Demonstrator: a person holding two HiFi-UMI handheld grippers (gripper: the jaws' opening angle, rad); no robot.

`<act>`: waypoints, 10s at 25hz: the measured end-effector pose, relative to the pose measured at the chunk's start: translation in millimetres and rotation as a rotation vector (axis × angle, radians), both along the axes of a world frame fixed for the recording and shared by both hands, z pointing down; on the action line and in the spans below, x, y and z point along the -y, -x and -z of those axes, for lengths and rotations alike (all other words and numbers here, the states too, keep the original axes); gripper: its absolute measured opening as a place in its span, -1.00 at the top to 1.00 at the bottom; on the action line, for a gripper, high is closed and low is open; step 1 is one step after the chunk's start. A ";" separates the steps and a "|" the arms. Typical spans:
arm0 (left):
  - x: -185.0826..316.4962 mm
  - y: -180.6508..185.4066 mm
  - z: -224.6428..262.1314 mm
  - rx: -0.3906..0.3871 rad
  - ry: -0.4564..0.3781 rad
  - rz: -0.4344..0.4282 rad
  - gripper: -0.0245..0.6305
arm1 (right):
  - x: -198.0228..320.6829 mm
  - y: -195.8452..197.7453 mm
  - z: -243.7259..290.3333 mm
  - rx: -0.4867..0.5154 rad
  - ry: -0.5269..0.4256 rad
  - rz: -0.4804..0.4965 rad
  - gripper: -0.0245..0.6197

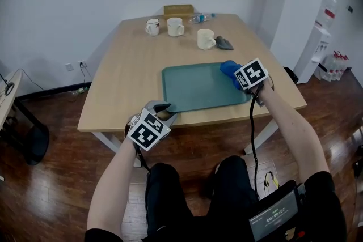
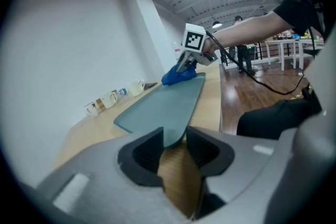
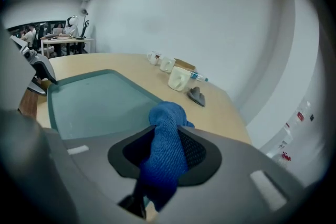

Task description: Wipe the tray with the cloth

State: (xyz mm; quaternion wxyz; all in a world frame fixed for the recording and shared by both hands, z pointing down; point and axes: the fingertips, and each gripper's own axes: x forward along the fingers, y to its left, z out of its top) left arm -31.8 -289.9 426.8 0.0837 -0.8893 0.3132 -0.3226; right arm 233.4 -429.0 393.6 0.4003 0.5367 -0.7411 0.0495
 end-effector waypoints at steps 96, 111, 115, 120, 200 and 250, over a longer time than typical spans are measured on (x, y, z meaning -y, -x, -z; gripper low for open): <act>6.4 1.4 -1.3 0.020 -0.027 -0.009 0.57 | -44.7 76.9 -2.7 0.112 0.060 0.194 0.57; 2.2 -2.0 0.8 0.012 -0.053 -0.029 0.58 | -58.2 28.2 -21.3 0.134 0.075 0.089 0.57; 0.0 -3.7 1.7 0.011 -0.046 -0.030 0.58 | -64.2 70.4 -21.7 0.103 0.090 0.155 0.57; -1.0 -4.2 2.2 0.012 -0.042 -0.024 0.58 | -72.6 134.3 -19.5 0.116 0.103 0.258 0.57; -23.6 -34.3 1.5 0.121 0.013 -0.257 0.86 | -9.8 263.7 -19.0 -0.195 -0.070 0.991 0.59; -20.9 -35.4 -4.4 0.200 -0.036 -0.205 0.85 | -53.4 198.7 -25.9 0.073 0.042 0.897 0.60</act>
